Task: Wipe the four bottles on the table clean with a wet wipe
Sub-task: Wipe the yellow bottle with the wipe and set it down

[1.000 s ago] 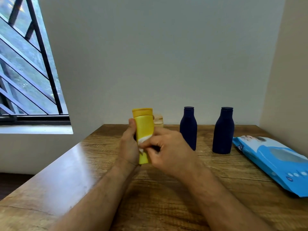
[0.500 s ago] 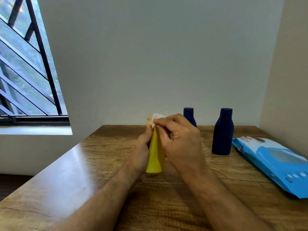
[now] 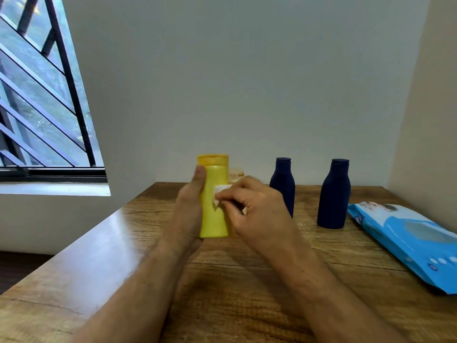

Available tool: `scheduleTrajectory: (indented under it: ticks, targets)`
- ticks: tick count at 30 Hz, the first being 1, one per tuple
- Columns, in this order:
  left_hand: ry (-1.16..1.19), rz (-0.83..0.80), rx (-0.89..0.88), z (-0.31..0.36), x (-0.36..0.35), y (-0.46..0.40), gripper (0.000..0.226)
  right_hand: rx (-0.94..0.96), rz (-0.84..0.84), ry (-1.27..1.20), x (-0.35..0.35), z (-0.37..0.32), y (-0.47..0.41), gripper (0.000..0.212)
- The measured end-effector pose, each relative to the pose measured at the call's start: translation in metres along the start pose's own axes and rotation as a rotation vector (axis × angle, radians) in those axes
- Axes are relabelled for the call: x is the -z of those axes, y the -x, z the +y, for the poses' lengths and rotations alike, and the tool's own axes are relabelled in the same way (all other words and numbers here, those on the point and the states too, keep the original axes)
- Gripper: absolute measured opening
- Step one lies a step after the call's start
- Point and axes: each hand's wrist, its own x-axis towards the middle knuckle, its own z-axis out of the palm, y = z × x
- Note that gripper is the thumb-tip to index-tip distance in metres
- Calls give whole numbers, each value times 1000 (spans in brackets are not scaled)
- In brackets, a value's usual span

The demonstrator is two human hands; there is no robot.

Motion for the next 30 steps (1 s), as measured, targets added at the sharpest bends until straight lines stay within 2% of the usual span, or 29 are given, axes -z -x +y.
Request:
scheduleTrajectory:
  ticks: [3, 5, 8, 11, 14, 17, 20, 21, 25, 30]
  targets:
    - [6, -115, 80, -3, -9, 9, 53, -46, 225, -23, 7, 2, -4, 16]
    - [19, -116, 82, -3, -13, 12, 53, -104, 272, -93, 9, 3, -6, 16]
    - [109, -50, 81, 0, -12, 11, 64, -146, 113, -136, 5, 2, -4, 15]
    - [143, 78, 32, 3, -3, 4, 61, -89, -78, -94, -1, -1, -1, 13]
    - [120, 119, 51, -2, 2, -2, 66, -92, -167, -103, 0, -2, 0, 12]
    - [94, 77, 129, -5, -1, 1, 68, -106, -170, -69, 2, -1, 0, 15]
    - [123, 46, 138, -7, -3, 6, 43, -106, -86, -17, 1, 0, 0, 19]
    - [123, 38, 126, -8, -3, 7, 40, -110, -58, -14, 1, 2, 0, 19]
    - [94, 28, 103, -12, -2, 8, 43, -118, 11, -7, 0, 5, -2, 19]
    - [189, 33, 62, -9, 2, 0, 41, -103, -149, -73, 3, 2, 0, 13]
